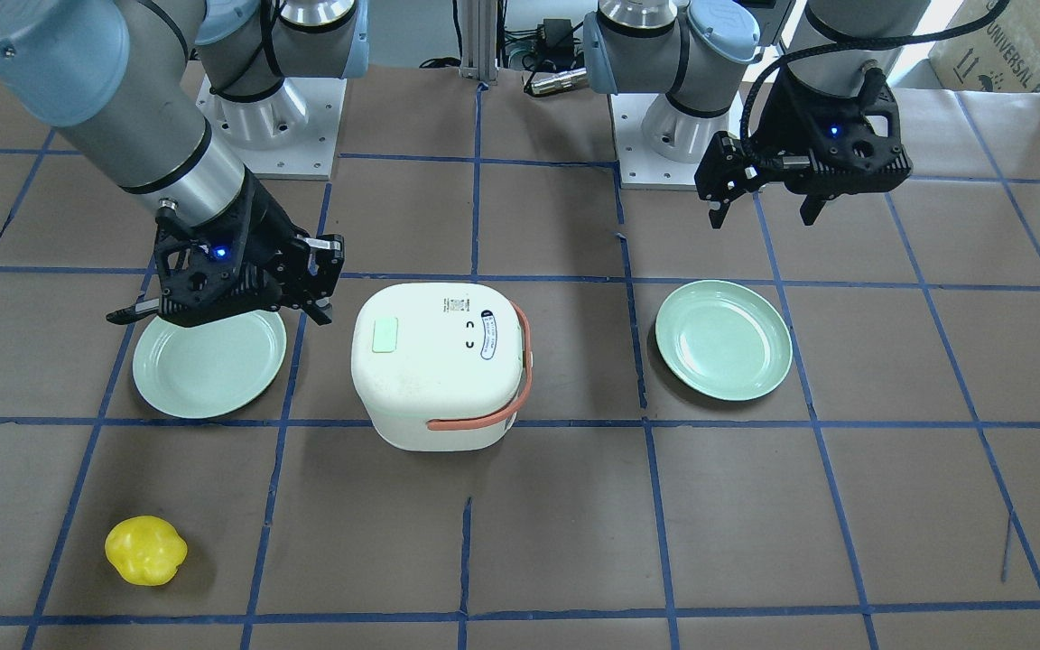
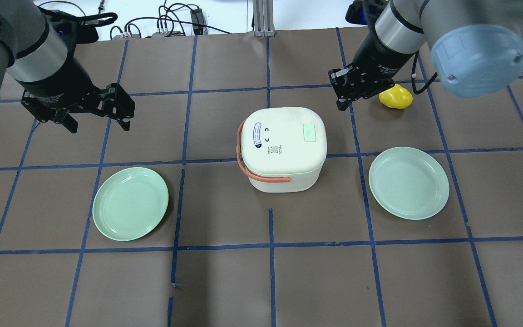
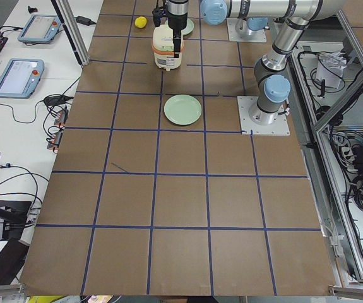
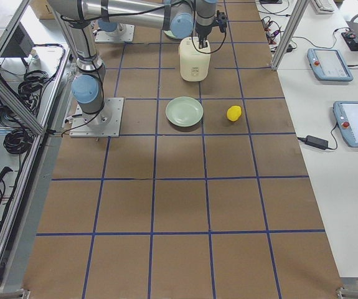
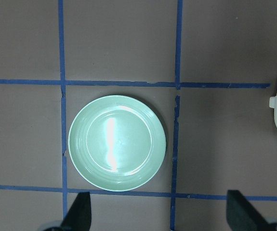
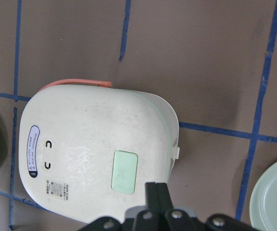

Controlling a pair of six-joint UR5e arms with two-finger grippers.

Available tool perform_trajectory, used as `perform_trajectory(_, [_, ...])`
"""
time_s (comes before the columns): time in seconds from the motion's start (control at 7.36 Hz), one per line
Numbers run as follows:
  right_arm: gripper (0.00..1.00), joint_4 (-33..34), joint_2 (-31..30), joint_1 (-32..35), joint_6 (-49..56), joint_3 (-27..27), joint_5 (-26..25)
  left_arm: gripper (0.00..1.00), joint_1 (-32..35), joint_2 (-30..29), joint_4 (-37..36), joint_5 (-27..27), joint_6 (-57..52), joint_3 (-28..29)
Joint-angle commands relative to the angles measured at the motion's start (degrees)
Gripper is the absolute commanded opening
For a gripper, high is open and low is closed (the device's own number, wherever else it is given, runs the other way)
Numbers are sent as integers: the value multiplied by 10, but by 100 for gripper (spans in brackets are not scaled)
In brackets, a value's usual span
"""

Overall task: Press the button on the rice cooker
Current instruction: 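Move the right gripper over the white rice cooker's lid button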

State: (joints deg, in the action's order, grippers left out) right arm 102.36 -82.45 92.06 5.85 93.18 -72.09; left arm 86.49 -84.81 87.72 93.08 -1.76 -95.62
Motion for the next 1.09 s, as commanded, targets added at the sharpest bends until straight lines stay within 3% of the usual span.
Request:
perform_trajectory(0.0, [6,36,6,8,0,25,24,100,0,0,0,0,0,0])
perform_trajectory(0.41, [6,77,6,9,-1,67,56,100,0,0,0,0,0,0])
perform_trajectory(0.95, [6,82,12,12,-3,68,57,100,0,1,0,0,0,0])
